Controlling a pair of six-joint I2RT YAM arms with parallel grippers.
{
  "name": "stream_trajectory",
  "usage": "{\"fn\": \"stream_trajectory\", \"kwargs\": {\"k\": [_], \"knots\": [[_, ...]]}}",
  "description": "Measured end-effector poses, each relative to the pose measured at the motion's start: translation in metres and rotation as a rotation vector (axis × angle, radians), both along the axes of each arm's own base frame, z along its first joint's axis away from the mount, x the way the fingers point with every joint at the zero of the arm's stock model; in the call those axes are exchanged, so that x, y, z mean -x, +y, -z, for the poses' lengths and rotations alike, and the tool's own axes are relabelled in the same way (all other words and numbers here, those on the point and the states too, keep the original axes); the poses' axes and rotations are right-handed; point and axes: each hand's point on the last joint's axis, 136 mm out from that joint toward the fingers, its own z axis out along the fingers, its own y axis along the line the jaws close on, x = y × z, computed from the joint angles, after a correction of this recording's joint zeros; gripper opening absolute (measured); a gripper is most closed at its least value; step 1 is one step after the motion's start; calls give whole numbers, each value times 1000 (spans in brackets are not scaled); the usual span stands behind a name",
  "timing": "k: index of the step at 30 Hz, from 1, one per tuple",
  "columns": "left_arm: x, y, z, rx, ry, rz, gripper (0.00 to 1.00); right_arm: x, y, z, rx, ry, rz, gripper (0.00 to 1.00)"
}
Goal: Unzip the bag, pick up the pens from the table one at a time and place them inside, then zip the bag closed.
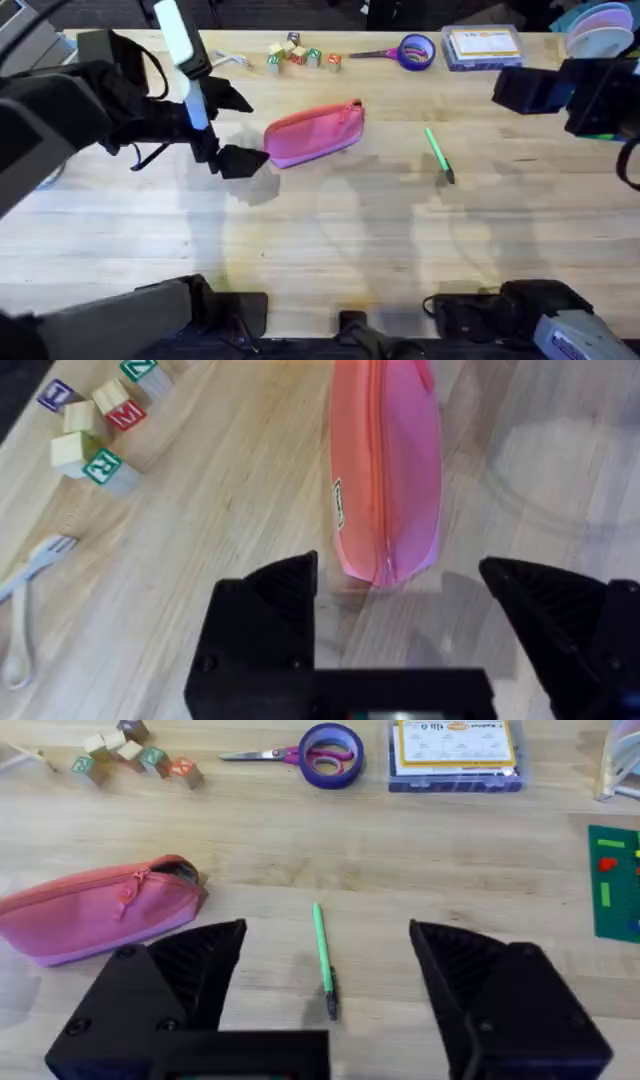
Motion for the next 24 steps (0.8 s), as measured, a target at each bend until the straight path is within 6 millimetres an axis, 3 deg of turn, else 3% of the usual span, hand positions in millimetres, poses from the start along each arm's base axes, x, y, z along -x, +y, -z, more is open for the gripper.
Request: {"fn": "stream_trajectory", "kwargs": {"k": [7, 15, 24], "knots": [[-5, -5, 17, 68, 57, 17, 993, 0, 0, 0, 0, -1, 0, 998], [-15, -16, 11, 105, -12, 64, 993, 0, 0, 0, 0, -1, 0, 998], [-16, -34, 41, 144, 67, 118, 993, 0, 0, 0, 0, -1, 0, 998]]}}
